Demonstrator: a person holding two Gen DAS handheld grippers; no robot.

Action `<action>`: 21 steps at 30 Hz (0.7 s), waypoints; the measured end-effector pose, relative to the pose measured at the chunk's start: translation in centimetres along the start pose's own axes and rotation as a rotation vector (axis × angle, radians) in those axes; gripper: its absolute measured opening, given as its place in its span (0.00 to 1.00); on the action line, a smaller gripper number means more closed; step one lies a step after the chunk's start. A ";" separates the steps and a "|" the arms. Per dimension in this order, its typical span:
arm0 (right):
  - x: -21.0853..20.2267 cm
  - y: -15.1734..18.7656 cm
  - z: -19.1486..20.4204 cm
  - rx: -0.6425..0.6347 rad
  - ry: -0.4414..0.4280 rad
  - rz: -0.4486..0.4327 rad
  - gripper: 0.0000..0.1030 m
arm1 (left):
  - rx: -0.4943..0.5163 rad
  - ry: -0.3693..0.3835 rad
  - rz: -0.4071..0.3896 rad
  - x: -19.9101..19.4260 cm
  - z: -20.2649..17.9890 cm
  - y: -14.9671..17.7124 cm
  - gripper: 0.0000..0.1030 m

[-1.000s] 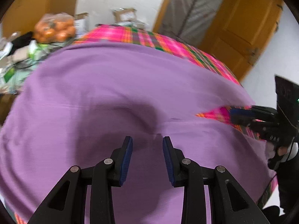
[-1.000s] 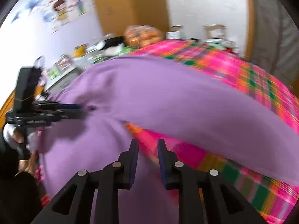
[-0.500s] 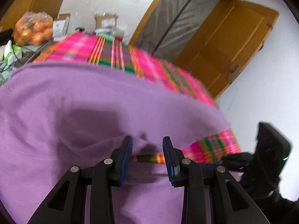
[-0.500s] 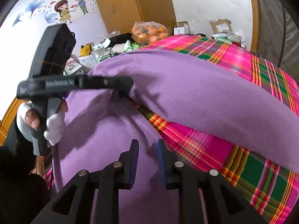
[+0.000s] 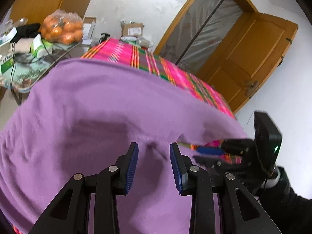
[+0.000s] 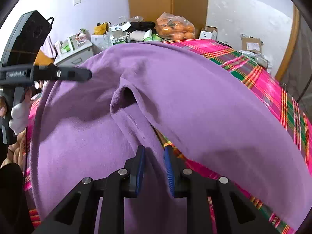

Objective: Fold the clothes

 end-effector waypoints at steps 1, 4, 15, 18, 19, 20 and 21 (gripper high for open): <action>0.1 -0.2 0.0 -0.003 -0.008 -0.002 0.13 | 0.005 -0.002 0.007 0.2 -0.1 0.1 0.34; 0.1 -0.4 -0.9 0.068 -0.025 -0.018 0.04 | 0.021 -0.006 0.029 0.7 -0.5 0.5 0.34; 0.5 0.1 -4.2 0.330 -0.151 -0.032 0.05 | 0.107 -0.031 0.119 5.0 -2.8 -0.3 0.34; -0.3 0.3 -4.5 0.349 -0.143 -0.048 0.05 | 0.099 -0.002 0.138 6.4 -3.4 -1.0 0.34; -0.8 0.6 -4.4 0.352 -0.134 -0.058 0.05 | 0.085 0.026 0.136 6.5 -3.6 -1.4 0.34; -1.3 0.8 -4.3 0.351 -0.131 -0.066 0.05 | 0.072 0.055 0.127 6.6 -3.7 -1.8 0.34; -1.8 1.0 -4.2 0.349 -0.130 -0.073 0.06 | 0.059 0.082 0.116 6.6 -3.8 -2.2 0.34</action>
Point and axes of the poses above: each gripper's, at about its wrist camera, not at the fingertips, and x roughly the way its jaws point, z to its left, y to its underside, the point moved 5 cm from there along x, roughly the way its jaws point, and after that the axes turned 6 degrees about z, right-handed, at the moved point
